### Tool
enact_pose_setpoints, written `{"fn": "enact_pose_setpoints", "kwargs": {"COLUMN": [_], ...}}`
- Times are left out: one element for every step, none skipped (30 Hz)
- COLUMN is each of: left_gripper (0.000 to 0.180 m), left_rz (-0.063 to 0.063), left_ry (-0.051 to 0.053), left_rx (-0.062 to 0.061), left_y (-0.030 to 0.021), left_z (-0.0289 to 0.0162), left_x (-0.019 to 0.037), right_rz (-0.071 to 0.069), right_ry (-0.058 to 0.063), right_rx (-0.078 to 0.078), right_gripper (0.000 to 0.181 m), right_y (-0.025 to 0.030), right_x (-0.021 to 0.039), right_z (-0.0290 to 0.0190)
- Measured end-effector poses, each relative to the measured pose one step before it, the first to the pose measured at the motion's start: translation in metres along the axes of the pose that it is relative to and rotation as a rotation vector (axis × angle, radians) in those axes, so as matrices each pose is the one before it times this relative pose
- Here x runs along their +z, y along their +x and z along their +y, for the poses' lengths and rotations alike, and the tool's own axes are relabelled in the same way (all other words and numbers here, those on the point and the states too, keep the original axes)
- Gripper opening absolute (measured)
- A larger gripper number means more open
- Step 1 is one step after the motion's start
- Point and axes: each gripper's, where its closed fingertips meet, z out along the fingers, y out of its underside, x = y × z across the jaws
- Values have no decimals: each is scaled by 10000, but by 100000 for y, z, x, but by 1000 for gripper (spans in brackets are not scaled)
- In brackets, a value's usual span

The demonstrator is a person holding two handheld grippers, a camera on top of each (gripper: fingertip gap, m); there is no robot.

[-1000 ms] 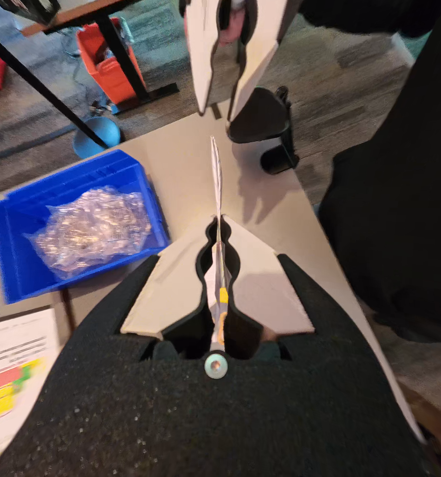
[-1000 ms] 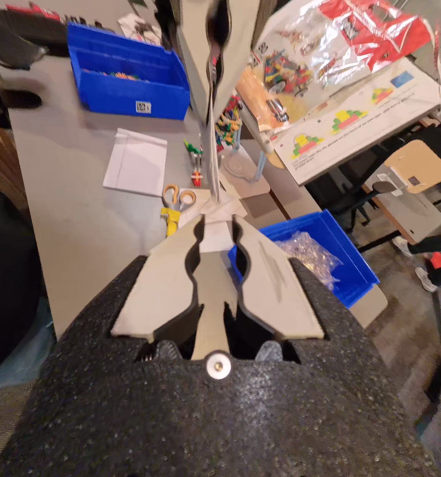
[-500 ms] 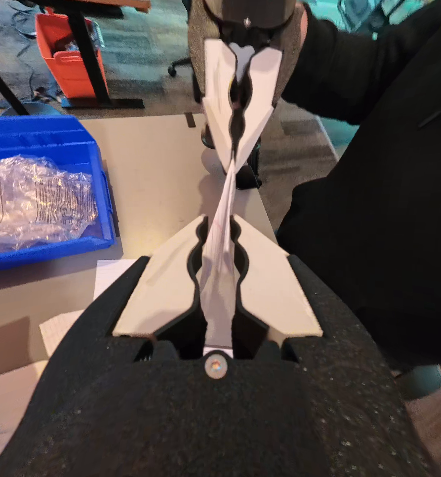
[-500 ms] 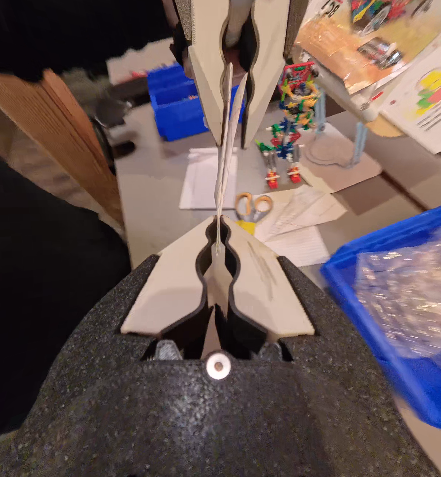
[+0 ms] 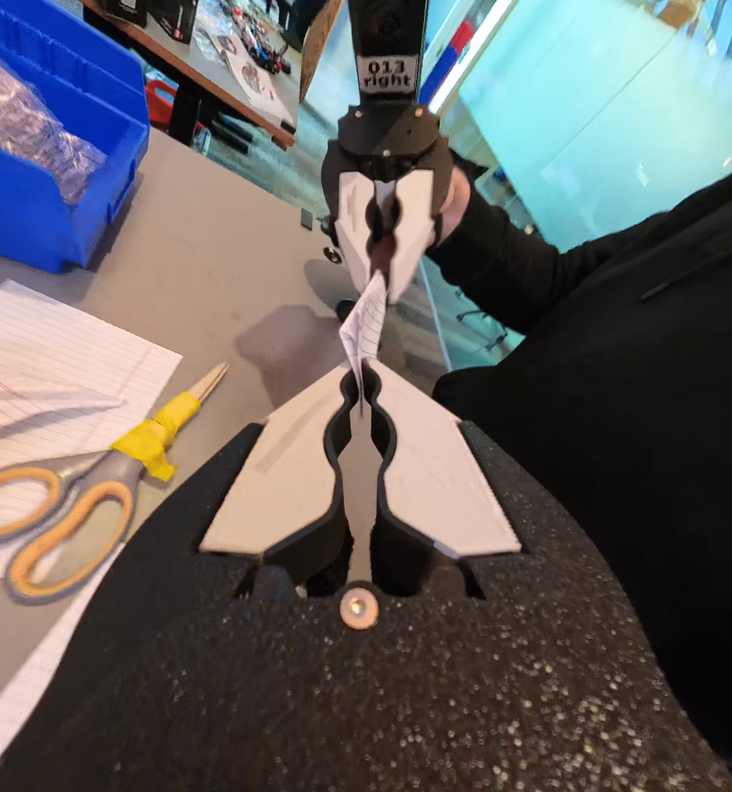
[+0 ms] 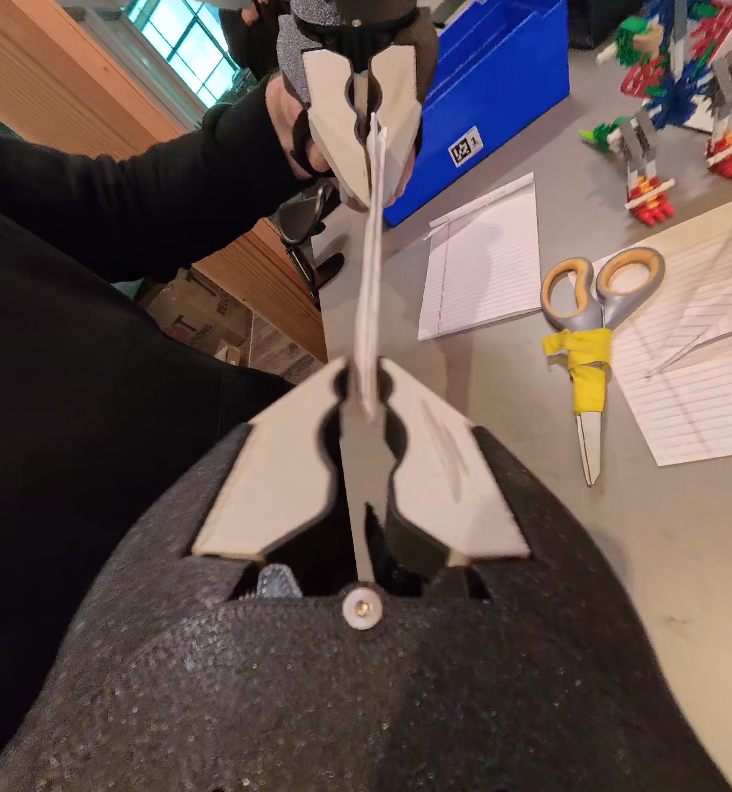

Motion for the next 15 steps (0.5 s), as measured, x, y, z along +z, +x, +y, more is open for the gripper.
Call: {"fn": "enact_pose_setpoints", "kwargs": {"left_gripper": [0, 0, 0, 1, 11, 21, 19, 17, 10, 3, 0, 0, 0, 0, 0], "left_rz": [-10, -1, 23, -61, -112, -46, -20, -184, -52, 293, 55, -178, -54, -58, -165], "left_ry": [208, 141, 167, 176, 200, 113, 154, 219, 167, 118, 59, -43, -21, 82, 107], "left_rx": [-284, -215, -136, -174, -169, -93, 28, 55, 35, 16, 2, 26, -46, -175, -295], "left_y": [-123, -106, -11, -181, -327, -171, -84, -316, -78, 501, 164, -182, -79, -108, -375], "left_z": [566, 603, 506, 383, 241, 295, 263, 58, 54, 48, 94, 196, 107, 22, 19], "left_x": [-12, 25, -69, -94, -136, -114, -211, -183, -97, -33, 66, 83, 31, -21, -67], "right_rz": [-28, -7, 101, -167, -133, -117, -176, -109, 67, 28, 0, 15, 63, 132, 328], "right_ry": [-99, -117, 7, -34, 14, 53, -6, -65, -65, -85, -51, -31, -6, 69, 48], "right_rx": [60, 14, 57, 249, 135, 108, 183, 129, 57, 125, 117, -10, 16, -12, -145], "right_gripper": [0, 0, 0, 0, 0, 0, 0, 0, 0, 0, 0, 0, 0, 2, 15], "right_y": [158, 169, 331, -42, -20, 9, -75, -50, 191, 168, 216, 42, 86, 149, 291], "right_x": [391, 367, 310, 181, 123, 42, 20, 31, 52, 79, 144, 45, 5, -72, -146], "right_z": [452, 412, 266, 264, 175, 110, 203, 277, 236, 268, 236, 119, 86, -69, -103]}}
